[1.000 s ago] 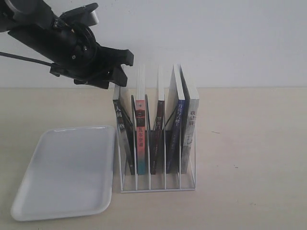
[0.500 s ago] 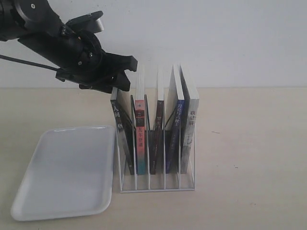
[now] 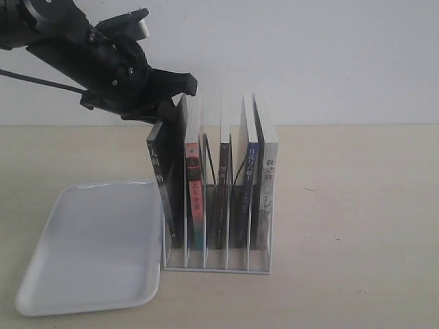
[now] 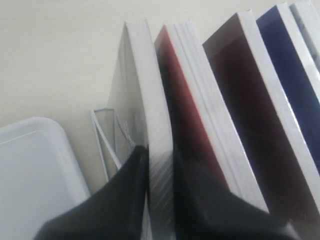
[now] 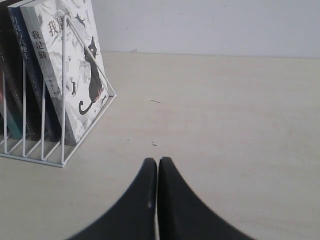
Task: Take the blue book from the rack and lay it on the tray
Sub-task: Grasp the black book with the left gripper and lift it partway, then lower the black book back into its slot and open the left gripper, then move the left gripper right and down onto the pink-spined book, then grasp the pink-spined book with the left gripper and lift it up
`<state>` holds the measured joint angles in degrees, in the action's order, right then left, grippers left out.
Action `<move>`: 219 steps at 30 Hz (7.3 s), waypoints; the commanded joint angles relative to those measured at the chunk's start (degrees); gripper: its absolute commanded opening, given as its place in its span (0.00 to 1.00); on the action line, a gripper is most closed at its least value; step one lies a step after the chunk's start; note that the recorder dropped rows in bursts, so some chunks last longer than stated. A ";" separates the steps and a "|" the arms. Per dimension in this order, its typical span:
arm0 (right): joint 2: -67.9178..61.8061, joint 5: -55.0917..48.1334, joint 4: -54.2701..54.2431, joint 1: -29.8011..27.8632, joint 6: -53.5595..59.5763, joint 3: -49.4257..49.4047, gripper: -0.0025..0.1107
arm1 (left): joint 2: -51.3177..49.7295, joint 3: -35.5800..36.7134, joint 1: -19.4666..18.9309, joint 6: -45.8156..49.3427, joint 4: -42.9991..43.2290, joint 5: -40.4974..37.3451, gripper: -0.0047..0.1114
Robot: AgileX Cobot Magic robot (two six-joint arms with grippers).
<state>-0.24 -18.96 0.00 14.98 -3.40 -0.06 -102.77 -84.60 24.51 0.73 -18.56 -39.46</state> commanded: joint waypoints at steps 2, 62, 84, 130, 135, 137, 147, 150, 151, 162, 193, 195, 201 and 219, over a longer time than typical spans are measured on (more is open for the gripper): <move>0.24 0.54 0.00 -0.17 0.28 0.06 0.02 | 0.41 -4.84 0.14 -1.08 -0.50 -4.43 0.08; 0.24 0.32 0.00 -0.17 0.28 0.06 0.02 | 9.66 1.34 0.14 -3.64 -0.04 -0.48 0.08; 0.24 0.32 0.00 -0.17 0.28 0.06 0.02 | 4.12 1.70 0.14 -5.01 -0.16 0.47 0.17; 0.24 0.32 0.00 -0.17 0.28 0.06 0.02 | 6.21 -4.37 6.87 -10.75 11.23 -10.04 0.41; 0.24 0.32 0.00 -0.17 0.28 0.06 0.02 | 2.94 -8.64 9.73 -13.61 12.82 -9.93 0.40; 0.24 0.32 0.00 -0.17 0.28 0.06 0.02 | 1.34 -11.20 10.81 -15.67 14.82 -10.98 0.40; 0.24 0.32 0.00 -0.17 0.28 0.06 0.02 | -6.26 -19.22 12.63 -21.13 21.34 -16.56 0.40; 0.24 0.32 0.00 -0.17 0.28 0.06 0.02 | -6.59 -19.45 12.63 -22.80 23.77 -16.69 0.40; 0.24 0.32 0.00 -0.17 0.28 0.06 0.02 | -6.59 -19.45 12.63 -22.92 24.45 -16.69 0.40; 0.24 0.40 0.00 -0.17 0.39 0.06 0.02 | -7.06 -19.45 12.63 -23.37 25.47 -16.43 0.40; 0.24 0.40 0.00 -0.17 0.27 0.06 0.02 | -10.54 -19.45 12.63 -23.81 25.09 -14.70 0.22; 0.24 0.40 0.00 -0.17 0.27 0.06 0.02 | -10.54 -19.45 12.63 -24.42 25.09 -14.83 0.16; 0.24 0.40 0.00 -0.17 0.27 0.06 0.02 | -8.50 -19.45 12.63 -25.07 25.21 -14.94 0.08; 0.24 0.40 0.00 -0.17 0.27 0.06 0.02 | 1.32 -24.79 12.63 -25.07 25.21 -19.54 0.08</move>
<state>-0.24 -18.96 0.00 14.98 -3.40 -0.06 -103.78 -108.29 36.69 -24.35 6.80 -60.34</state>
